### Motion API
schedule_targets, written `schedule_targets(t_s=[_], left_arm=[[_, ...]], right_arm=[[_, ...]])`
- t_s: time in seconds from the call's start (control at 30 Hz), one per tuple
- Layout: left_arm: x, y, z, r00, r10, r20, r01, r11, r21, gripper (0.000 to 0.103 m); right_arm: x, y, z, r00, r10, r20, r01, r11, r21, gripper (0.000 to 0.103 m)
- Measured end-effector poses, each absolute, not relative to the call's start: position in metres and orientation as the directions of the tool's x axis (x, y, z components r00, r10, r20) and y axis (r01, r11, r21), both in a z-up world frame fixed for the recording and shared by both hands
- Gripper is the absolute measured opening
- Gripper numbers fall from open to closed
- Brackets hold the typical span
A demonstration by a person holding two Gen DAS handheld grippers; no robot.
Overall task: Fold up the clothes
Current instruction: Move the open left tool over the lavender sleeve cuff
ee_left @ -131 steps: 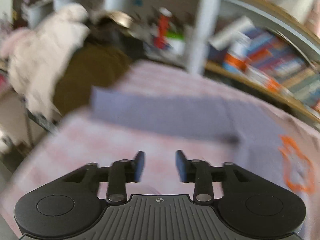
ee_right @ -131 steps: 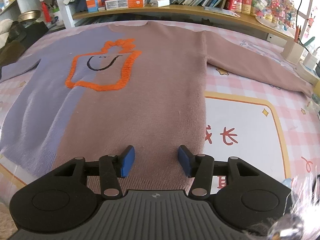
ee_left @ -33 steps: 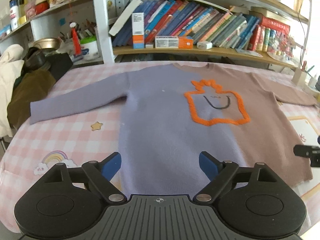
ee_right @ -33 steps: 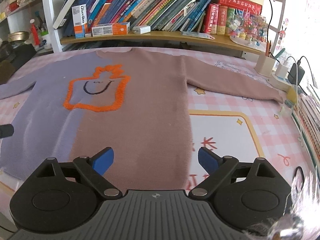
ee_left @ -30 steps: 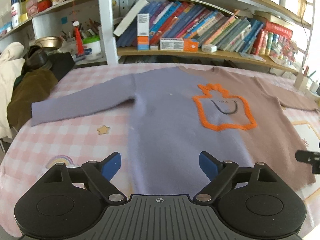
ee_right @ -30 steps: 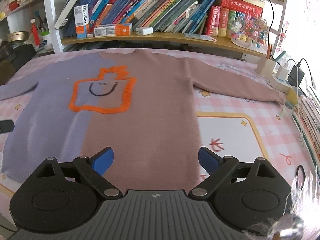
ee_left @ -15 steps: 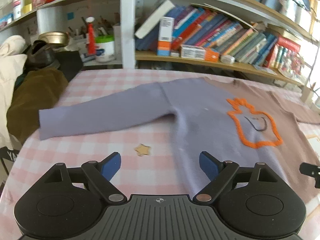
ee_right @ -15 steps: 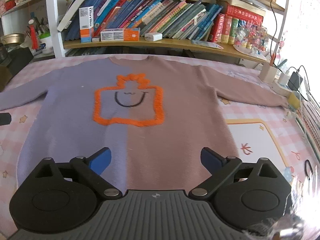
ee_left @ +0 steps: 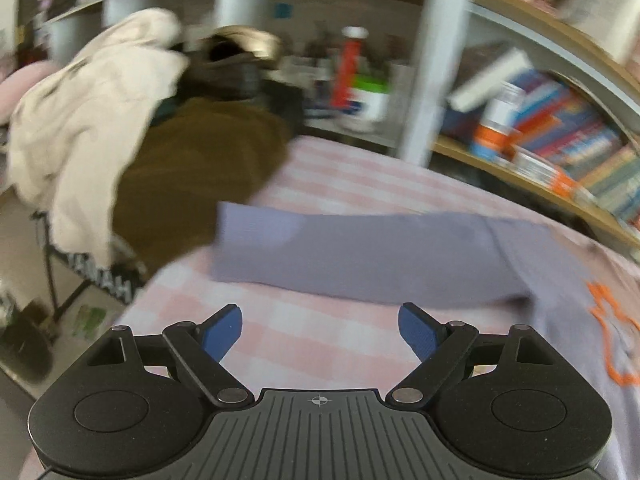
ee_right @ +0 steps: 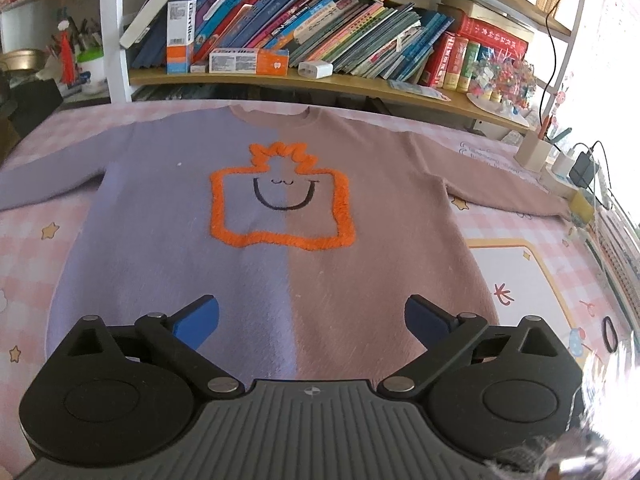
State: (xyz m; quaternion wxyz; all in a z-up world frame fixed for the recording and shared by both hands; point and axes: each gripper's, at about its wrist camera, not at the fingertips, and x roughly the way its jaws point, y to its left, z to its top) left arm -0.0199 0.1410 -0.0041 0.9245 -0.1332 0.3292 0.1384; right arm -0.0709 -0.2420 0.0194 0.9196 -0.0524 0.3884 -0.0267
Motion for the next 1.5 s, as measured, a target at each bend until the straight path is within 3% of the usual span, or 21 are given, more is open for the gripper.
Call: schedule_targets(t_s=[0.17,0.2,0.53,0.77,1.07,1.17,1.23,1.27,1.4,1.5], left_arm=[[-0.009,0.178,-0.016,0.748,0.218,-0.627,-0.425,0.883,-0.2,0.084],[-0.007,0.183,-0.018,0.746,0.221,-0.628,-0.434,0.877,-0.205,0.077],[0.008,0.203,-0.038,0.732,0.174,-0.658,-0.472,0.827,-0.306,0.052],[0.017,0.188,-0.04,0.765,0.058,-0.642,-0.422,0.798,-0.43,0.051],[0.03,0.199,-0.047,0.799,0.055,-0.598,-0.44,0.732,-0.52,0.049],[0.037,0.192,-0.048,0.809,-0.001,-0.588,-0.402,0.729,-0.554,0.045],[0.038,0.182,-0.045,0.801,0.002,-0.598,-0.391,0.759,-0.521,0.042],[0.037,0.179,-0.043,0.798,0.022,-0.602,-0.401,0.765,-0.504,0.036],[0.028,0.185,-0.029,0.8,0.187,-0.571,-0.452,0.813,-0.368,0.036],[0.033,0.198,-0.032,0.759,0.236,-0.607,-0.489,0.822,-0.291,0.036]], right_arm=[[-0.073,-0.238,0.02,0.69,-0.113,-0.714,0.015,0.99,-0.142,0.1],[-0.074,-0.238,0.02,0.689,-0.119,-0.715,0.019,0.989,-0.146,0.1],[-0.081,-0.241,0.021,0.671,-0.166,-0.723,0.059,0.983,-0.171,0.1],[-0.085,-0.244,0.02,0.661,-0.18,-0.729,0.072,0.982,-0.177,0.1],[-0.09,-0.246,0.019,0.651,-0.195,-0.734,0.089,0.979,-0.182,0.1],[-0.091,-0.246,0.019,0.648,-0.201,-0.735,0.098,0.979,-0.181,0.1],[-0.091,-0.246,0.019,0.646,-0.204,-0.736,0.103,0.978,-0.181,0.1],[-0.091,-0.246,0.02,0.646,-0.204,-0.736,0.102,0.978,-0.182,0.1],[-0.092,-0.244,0.019,0.643,-0.203,-0.739,0.096,0.978,-0.185,0.1],[-0.092,-0.245,0.019,0.638,-0.206,-0.742,0.102,0.978,-0.184,0.1]])
